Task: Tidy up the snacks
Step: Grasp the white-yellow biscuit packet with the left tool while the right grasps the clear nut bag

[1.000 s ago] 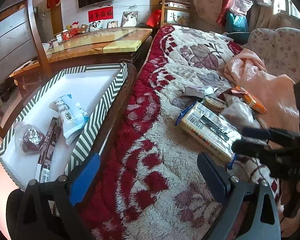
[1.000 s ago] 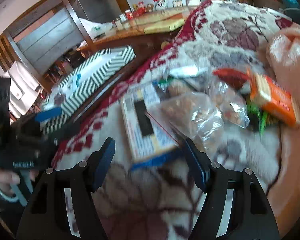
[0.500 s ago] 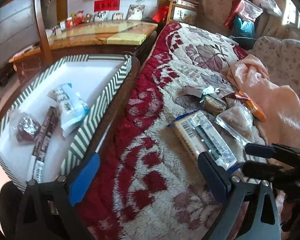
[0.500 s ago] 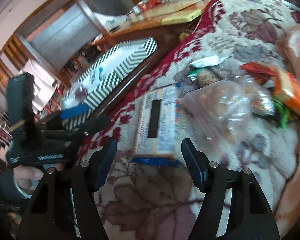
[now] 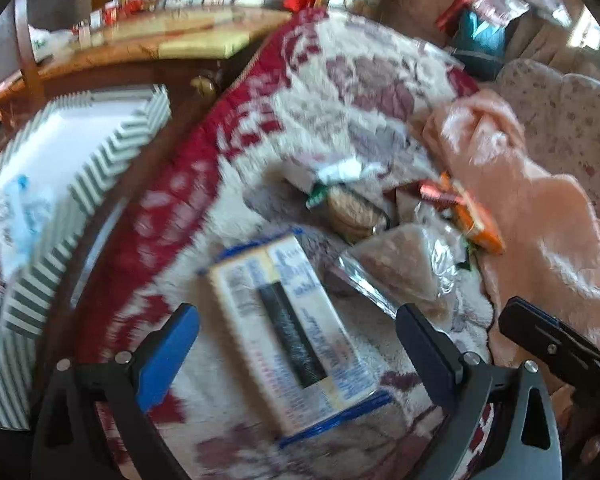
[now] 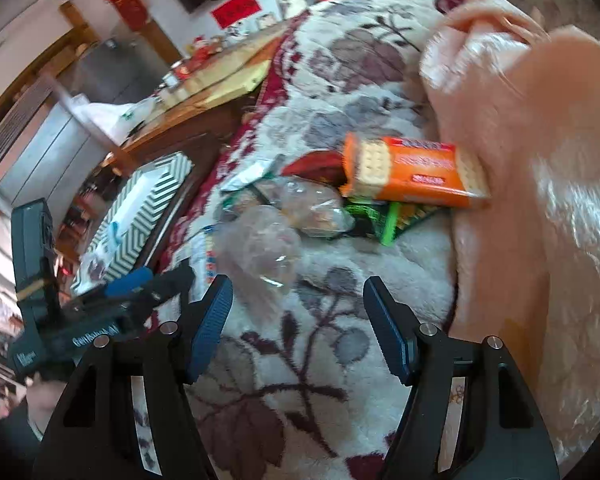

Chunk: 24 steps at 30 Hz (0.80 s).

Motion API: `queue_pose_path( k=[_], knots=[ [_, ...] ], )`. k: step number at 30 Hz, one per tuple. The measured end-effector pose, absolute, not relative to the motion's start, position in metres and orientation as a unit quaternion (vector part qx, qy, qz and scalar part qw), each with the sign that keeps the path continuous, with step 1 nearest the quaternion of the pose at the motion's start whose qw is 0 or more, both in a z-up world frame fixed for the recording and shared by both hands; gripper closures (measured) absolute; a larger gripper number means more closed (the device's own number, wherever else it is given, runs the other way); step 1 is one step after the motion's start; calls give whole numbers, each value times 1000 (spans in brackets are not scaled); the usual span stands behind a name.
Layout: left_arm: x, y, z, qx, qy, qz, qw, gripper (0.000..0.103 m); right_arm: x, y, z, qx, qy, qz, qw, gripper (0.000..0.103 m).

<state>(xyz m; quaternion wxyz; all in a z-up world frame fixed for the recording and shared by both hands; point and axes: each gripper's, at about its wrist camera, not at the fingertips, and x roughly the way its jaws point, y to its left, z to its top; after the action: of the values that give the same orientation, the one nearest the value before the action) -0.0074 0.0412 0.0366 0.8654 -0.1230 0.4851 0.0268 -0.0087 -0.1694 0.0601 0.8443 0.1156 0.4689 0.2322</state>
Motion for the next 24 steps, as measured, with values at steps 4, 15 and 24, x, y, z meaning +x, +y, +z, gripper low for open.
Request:
queue_pose_path(
  k=[4,15,24],
  knots=[
    [0,45,14,-133,526,53,839,3,5,-161,55,121,479,234,838,33],
    [-11,64,12,-123,525,63,840,3,51,-109,23,134,513,248,811,33],
    [-13,66,16,-98,509,56,854,40,40,-111,35,55,485,271,830,68]
  ],
)
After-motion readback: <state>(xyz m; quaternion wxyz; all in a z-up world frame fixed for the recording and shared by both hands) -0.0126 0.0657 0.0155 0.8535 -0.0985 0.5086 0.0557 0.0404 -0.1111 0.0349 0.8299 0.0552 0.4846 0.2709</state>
